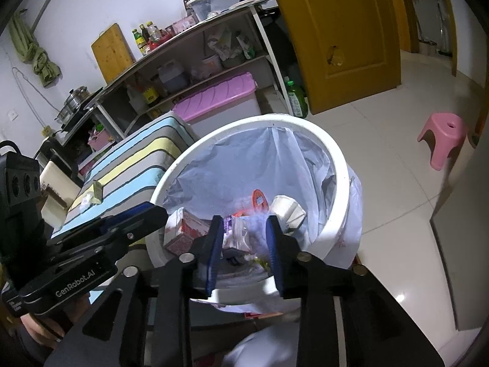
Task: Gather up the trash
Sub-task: 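Open the left tool to drop the brown wrapper while the right tool releases the mesh net, then move both open tools back toward the remaining items on the table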
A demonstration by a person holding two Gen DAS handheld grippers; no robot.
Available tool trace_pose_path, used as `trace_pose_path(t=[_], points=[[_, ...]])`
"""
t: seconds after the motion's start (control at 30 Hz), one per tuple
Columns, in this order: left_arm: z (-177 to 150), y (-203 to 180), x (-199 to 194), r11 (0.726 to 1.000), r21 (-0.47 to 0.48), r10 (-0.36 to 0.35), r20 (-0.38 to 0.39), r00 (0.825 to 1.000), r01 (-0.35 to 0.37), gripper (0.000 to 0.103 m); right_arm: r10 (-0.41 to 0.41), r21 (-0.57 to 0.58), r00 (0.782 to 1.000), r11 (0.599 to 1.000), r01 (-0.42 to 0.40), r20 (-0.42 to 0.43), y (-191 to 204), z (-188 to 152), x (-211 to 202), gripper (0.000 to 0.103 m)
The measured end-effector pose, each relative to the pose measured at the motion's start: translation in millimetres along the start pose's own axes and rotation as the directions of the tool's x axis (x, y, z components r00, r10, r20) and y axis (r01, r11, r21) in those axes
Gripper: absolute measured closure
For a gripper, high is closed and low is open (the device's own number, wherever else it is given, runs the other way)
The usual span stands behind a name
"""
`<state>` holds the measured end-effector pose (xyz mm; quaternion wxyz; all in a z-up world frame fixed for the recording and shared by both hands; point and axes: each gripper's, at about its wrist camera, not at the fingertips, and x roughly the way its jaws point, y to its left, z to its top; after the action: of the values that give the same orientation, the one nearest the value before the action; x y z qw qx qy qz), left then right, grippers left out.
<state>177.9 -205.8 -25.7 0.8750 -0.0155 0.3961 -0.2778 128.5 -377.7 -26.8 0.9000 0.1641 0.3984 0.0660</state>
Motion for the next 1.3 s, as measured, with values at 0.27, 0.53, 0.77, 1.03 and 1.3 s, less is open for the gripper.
trace_pose_path(t=[0.27,0.53,0.77,1.03,1.3], points=[[-4.6,5.9,-15.0,1.000,-0.023,-0.001,0.023,1.000,0.002,0.078,0.010,-0.010,1.000,1.000,-0.010,0.016,7.3,0.3,-6.7,0.072],[-12.1,15.6,-41.4,0.998,-0.051,0.043,0.063,0.997,-0.040,0.078,0.050,-0.055,0.998,0.997,-0.049,0.024,31.2,-2.2,-13.5,0.072],[-23.9,29.2,-64.7,0.994,-0.080,0.084,0.083,0.993,-0.077,0.078,0.083,-0.109,0.996,0.991,-0.079,0.032,53.1,-8.7,-21.0,0.072],[-36.5,45.7,-92.8,0.985,-0.123,0.134,0.103,0.986,-0.121,0.078,0.098,-0.183,0.994,0.979,-0.089,0.041,80.1,-15.8,-28.1,0.072],[-47.7,58.3,-123.5,0.975,-0.148,0.187,0.142,0.972,-0.166,0.078,0.112,-0.235,0.993,0.967,-0.102,0.027,106.3,-24.7,-26.0,0.072]])
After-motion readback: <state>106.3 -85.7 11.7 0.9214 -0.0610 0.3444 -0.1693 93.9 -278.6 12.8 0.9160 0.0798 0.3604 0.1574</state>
